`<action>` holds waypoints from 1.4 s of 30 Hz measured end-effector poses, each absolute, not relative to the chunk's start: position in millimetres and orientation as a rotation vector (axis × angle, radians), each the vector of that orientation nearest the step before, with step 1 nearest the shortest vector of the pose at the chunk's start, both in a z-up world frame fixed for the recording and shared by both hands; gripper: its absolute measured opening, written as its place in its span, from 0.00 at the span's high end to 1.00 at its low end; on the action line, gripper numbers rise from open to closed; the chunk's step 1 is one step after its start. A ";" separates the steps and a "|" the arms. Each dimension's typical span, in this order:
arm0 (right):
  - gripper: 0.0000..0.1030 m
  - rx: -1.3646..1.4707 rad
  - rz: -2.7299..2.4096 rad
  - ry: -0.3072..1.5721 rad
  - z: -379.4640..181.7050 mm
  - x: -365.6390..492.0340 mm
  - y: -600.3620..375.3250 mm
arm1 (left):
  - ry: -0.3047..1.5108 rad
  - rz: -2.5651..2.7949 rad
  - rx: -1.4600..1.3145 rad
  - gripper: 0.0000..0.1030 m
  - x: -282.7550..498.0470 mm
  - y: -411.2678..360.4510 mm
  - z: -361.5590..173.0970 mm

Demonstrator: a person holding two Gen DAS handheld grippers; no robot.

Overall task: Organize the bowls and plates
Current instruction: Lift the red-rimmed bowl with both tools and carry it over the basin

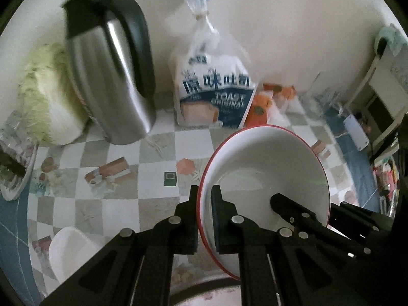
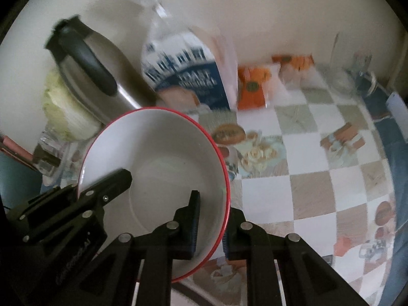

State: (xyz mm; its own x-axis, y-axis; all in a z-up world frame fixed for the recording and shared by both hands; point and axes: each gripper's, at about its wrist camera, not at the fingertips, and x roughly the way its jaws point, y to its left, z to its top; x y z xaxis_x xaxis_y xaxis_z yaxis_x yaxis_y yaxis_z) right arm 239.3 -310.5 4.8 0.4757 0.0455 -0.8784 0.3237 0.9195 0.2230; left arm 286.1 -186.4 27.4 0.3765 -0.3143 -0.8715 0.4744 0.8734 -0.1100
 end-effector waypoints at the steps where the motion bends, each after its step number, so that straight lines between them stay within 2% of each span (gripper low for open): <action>1: 0.84 0.373 -0.175 1.061 10.3 237.0 -307.5 | 1.069 -0.504 0.155 0.91 283.1 -182.0 32.2; 10: 0.84 0.326 -0.139 1.029 42.7 197.4 -274.8 | 1.060 -0.466 0.074 0.91 242.4 -149.1 56.6; 29: 0.84 0.326 -0.081 1.061 24.4 116.9 -221.6 | 1.044 -0.407 0.080 0.91 157.0 -95.3 44.2; 42: 0.84 0.340 -0.090 1.060 1.0 90.4 -206.5 | 1.060 -0.413 0.021 0.91 139.2 -76.8 16.7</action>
